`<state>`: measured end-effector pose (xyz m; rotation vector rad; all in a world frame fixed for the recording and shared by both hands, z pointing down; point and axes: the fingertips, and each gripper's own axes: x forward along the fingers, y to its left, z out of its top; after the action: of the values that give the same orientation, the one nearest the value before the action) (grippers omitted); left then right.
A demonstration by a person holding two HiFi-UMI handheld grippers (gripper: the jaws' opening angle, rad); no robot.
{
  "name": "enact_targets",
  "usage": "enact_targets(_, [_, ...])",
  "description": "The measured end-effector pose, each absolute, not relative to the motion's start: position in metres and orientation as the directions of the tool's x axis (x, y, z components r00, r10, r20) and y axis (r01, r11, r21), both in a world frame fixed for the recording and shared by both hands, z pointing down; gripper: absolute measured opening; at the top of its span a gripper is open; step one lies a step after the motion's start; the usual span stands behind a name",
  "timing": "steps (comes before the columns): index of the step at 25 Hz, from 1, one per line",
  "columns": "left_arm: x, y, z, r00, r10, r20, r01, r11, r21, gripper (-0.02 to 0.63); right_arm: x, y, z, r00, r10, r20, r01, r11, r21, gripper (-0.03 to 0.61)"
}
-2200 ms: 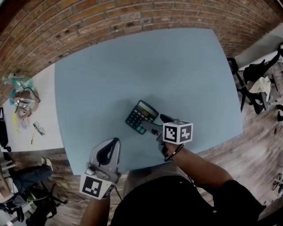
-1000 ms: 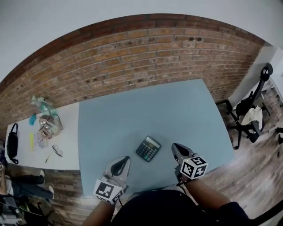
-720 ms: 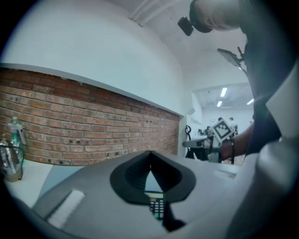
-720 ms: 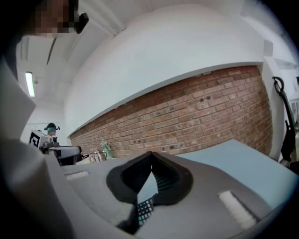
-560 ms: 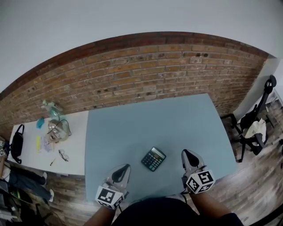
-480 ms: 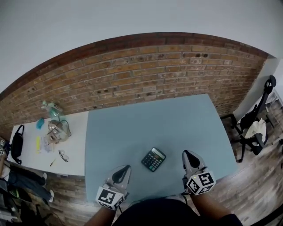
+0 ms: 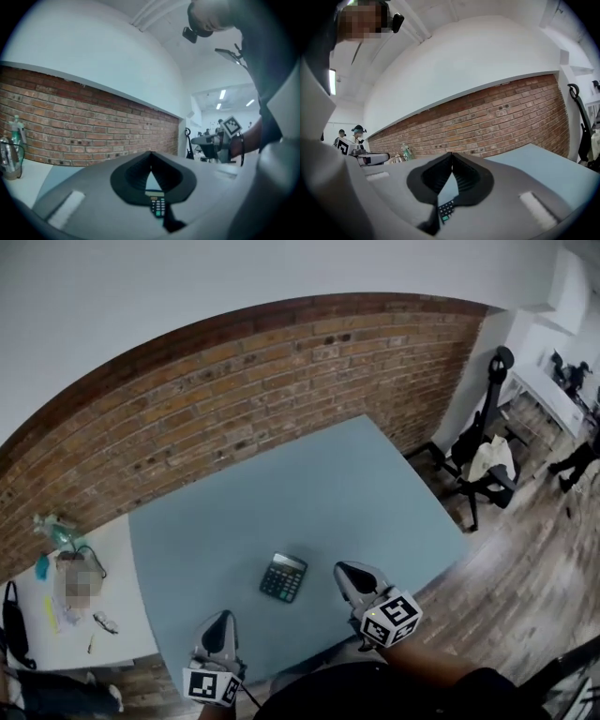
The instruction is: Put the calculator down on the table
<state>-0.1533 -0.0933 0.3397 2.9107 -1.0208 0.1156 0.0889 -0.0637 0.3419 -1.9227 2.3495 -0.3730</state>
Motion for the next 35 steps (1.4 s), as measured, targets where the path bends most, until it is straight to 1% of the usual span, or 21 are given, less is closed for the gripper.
enact_targets(4, [-0.156, -0.095, 0.343, 0.779, -0.62, 0.092, -0.625, -0.779, 0.04, -0.015, 0.084, -0.063, 0.337, -0.21, -0.972, 0.107, -0.959, 0.184, -0.214, 0.005])
enact_targets(8, [-0.159, -0.075, 0.348, 0.801, -0.588, 0.11, -0.595, -0.803, 0.04, -0.015, 0.077, -0.044, 0.337, -0.194, -0.977, 0.088, -0.957, 0.168, -0.237, 0.005])
enact_targets(12, [-0.163, -0.05, 0.355, 0.796, -0.596, 0.107, -0.601, -0.799, 0.028, -0.015, 0.074, -0.03, 0.341, -0.217, -0.974, 0.068, -0.953, 0.196, -0.232, 0.005])
enact_targets(18, [-0.159, -0.033, 0.342, 0.766, -0.637, 0.092, -0.634, -0.771, -0.058, -0.015, 0.078, -0.024, 0.329, -0.266, -0.963, 0.03, -0.94, 0.253, -0.228, 0.005])
enact_targets(21, [-0.149, -0.026, 0.34, 0.747, -0.66, 0.085, -0.657, -0.751, -0.061, -0.015, 0.089, -0.019, 0.326, -0.288, -0.957, 0.026, -0.937, 0.276, -0.215, 0.005])
enact_targets(24, [-0.127, -0.009, 0.336, 0.74, -0.667, 0.09, -0.669, -0.743, -0.012, -0.015, 0.103, -0.011, 0.333, -0.295, -0.955, 0.039, -0.934, 0.279, -0.223, 0.005])
enact_targets(28, [-0.106, 0.016, 0.341, 0.731, -0.674, 0.101, -0.678, -0.735, 0.0, -0.015, 0.119, -0.001, 0.347, -0.31, -0.95, 0.043, -0.925, 0.292, -0.242, 0.005])
enact_targets(35, [-0.092, 0.058, 0.34, 0.704, -0.7, 0.116, -0.702, -0.712, -0.038, -0.015, 0.137, 0.033, 0.361, -0.331, -0.943, 0.031, -0.89, 0.301, -0.342, 0.005])
